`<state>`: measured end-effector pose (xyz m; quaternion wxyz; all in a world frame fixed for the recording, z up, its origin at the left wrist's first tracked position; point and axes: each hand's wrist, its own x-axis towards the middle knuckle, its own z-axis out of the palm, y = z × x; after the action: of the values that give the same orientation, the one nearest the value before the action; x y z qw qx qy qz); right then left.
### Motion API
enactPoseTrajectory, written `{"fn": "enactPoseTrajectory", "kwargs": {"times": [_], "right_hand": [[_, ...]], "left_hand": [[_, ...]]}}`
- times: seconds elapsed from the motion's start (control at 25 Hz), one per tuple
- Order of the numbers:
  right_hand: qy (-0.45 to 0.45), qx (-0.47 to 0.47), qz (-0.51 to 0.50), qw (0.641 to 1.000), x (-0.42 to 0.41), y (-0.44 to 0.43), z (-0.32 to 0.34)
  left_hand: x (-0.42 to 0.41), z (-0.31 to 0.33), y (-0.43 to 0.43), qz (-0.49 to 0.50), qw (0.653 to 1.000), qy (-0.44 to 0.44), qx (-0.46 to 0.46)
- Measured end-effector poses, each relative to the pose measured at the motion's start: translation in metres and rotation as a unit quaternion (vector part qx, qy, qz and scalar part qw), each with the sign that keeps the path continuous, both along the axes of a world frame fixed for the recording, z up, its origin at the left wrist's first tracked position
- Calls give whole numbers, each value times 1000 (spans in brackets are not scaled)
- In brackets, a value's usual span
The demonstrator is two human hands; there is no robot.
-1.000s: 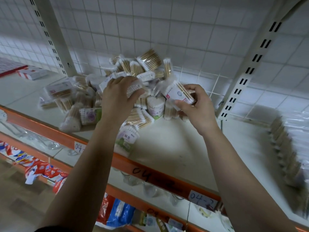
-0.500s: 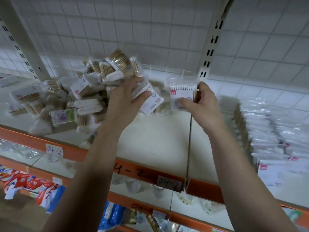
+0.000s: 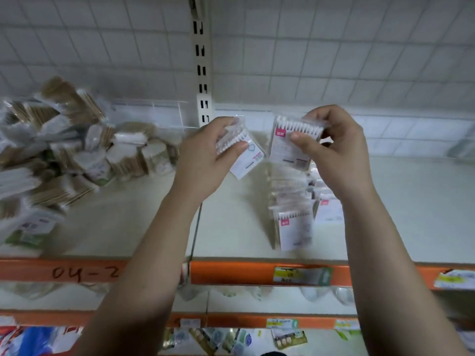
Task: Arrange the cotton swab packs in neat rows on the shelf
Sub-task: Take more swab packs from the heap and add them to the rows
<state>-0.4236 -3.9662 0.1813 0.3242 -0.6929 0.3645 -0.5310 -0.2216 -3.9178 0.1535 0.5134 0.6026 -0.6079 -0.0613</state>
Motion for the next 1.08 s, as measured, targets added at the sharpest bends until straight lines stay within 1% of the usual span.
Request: {"fn": "enactPoseTrajectory", "kwargs": {"times": [0.08, 0.2, 0.32, 0.44, 0.56, 0.64, 0.76, 0.88, 1.08], "right_hand": [[9, -3, -17, 1000, -34, -6, -1], [27, 10, -15, 999, -75, -12, -7], [58, 33, 4, 998, -108, -14, -18], [102, 51, 44, 993, -127, -14, -33], [153, 50, 79, 984, -134, -9, -50], [175, 33, 86, 980, -137, -6, -61], [193, 3, 73, 978, -138, -7, -76], [195, -8, 55, 979, -136, -10, -86], [197, -35, 14, 980, -129, -16, -96]], "left_hand": [[-26, 2, -7, -9, 1000, -2, -5], [-54, 5, -13, -15, 1000, -10, 1], [-79, 5, -16, -18, 1000, -14, 4], [-99, 2, -16, -9, 1000, -11, 14], [-110, 0, -13, -3, 1000, -12, 17], [-116, -1, -10, 1, 1000, -10, 19], [-124, -3, -4, 13, 1000, -26, 11], [-127, -2, 4, 30, 998, -46, -10], [-132, 1, 18, 44, 997, -51, -26]]}}
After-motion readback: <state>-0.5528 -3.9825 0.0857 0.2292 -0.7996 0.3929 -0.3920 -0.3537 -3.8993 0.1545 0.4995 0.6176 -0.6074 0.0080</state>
